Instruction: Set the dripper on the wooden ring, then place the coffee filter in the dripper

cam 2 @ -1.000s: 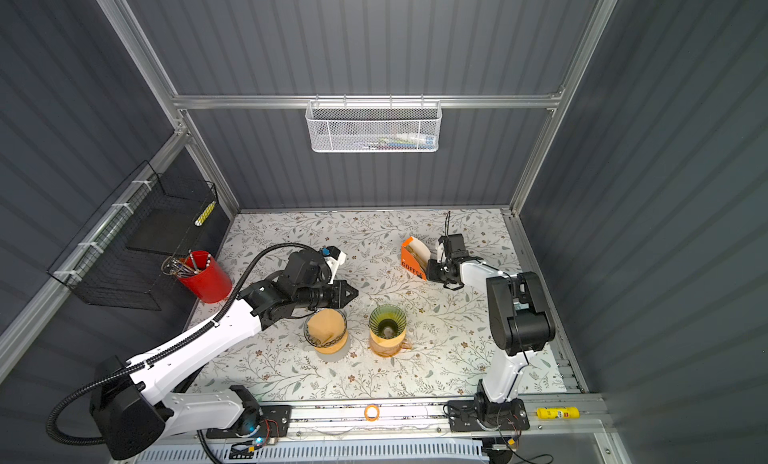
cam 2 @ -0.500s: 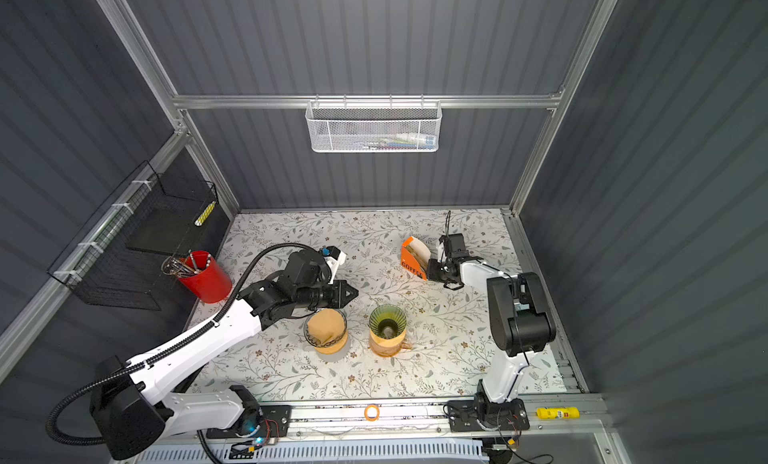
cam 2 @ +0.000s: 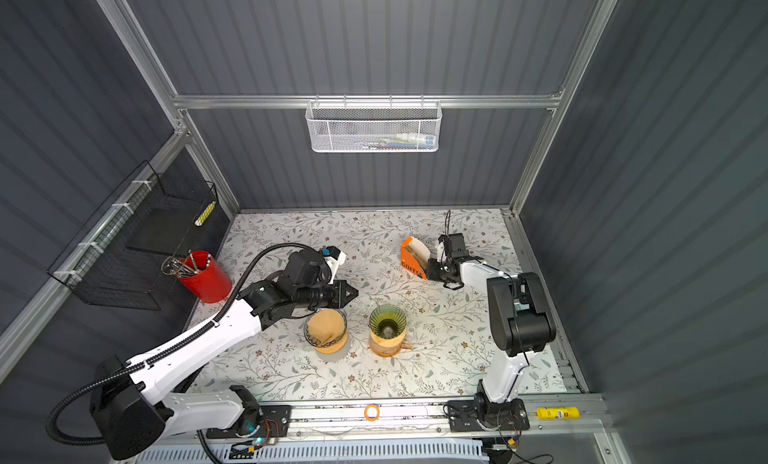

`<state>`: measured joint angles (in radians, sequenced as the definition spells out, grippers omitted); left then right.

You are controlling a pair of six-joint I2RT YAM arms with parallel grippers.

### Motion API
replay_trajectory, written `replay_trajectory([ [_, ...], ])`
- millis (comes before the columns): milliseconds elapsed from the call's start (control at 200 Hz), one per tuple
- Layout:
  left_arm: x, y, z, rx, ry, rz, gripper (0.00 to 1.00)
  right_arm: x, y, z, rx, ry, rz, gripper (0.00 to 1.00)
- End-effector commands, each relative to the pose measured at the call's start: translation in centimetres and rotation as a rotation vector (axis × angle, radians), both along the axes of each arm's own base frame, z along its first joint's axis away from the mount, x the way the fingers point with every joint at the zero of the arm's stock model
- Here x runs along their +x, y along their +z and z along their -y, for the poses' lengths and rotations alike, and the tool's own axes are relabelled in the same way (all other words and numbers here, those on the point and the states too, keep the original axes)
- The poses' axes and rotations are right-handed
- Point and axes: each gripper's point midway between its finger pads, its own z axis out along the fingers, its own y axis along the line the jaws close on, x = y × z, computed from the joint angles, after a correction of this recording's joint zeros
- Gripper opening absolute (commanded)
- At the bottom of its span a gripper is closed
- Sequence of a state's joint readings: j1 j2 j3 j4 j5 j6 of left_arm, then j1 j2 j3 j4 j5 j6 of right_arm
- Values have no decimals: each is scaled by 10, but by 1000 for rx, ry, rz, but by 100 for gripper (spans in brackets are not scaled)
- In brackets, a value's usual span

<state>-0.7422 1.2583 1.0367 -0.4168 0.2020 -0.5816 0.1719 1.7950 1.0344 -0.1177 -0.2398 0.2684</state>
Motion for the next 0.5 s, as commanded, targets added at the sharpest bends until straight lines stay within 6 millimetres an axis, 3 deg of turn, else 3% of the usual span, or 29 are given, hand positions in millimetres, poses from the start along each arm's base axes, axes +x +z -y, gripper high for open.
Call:
replay_trajectory([
  [0,1,8,-2,-22,13,10,14,4,9,-6,11,26,38,32],
  [495,-1,11,-4,-28,15,14,14,-3,13,-10,44,43,46,24],
])
